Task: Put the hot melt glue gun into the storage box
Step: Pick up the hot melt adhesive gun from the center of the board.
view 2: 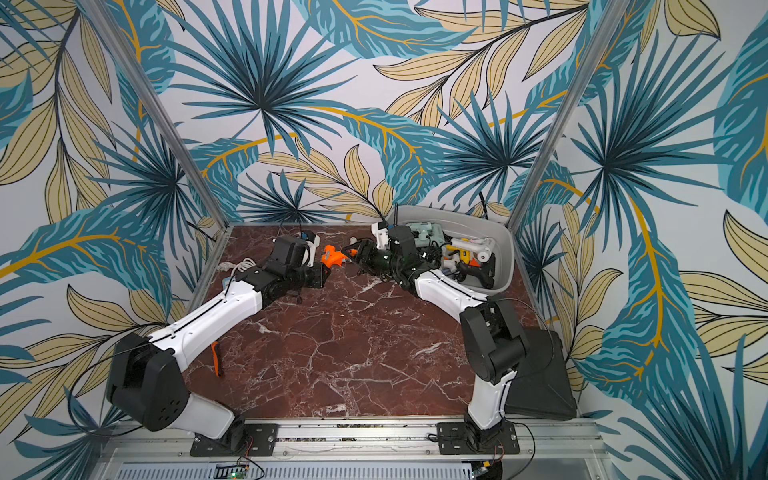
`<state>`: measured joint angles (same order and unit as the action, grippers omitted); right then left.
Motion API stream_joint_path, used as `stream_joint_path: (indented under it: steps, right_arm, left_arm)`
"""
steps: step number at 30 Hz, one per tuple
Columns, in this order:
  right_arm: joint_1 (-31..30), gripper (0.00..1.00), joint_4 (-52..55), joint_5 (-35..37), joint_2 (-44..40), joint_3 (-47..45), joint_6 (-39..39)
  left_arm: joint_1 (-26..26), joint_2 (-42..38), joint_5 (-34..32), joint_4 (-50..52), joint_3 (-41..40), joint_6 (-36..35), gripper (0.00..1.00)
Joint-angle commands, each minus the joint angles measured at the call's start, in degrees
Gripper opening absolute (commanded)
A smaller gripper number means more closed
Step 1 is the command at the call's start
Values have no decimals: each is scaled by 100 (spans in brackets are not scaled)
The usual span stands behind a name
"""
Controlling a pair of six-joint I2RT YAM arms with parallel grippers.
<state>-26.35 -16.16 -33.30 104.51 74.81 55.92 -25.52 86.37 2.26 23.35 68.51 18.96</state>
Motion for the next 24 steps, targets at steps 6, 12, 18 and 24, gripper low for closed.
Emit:
stream_joint_path:
  steps: [6, 12, 18, 24]
  right_arm:
    - [-19, 56, -250, 95, 197, 182, 32]
    - [-19, 55, -225, 135, 228, 220, -3]
    - [-19, 48, -228, 45, 315, 298, 29]
    - [-19, 48, 75, 15, 359, 380, -168]
  left_arm:
    - [-36, -33, 209, -270, 235, -77, 0]
    - [-41, -65, 278, -252, 217, -86, 0]
    - [-41, -53, 271, -245, 196, -107, 0]
    - [-43, 19, 306, -192, 248, -89, 0]
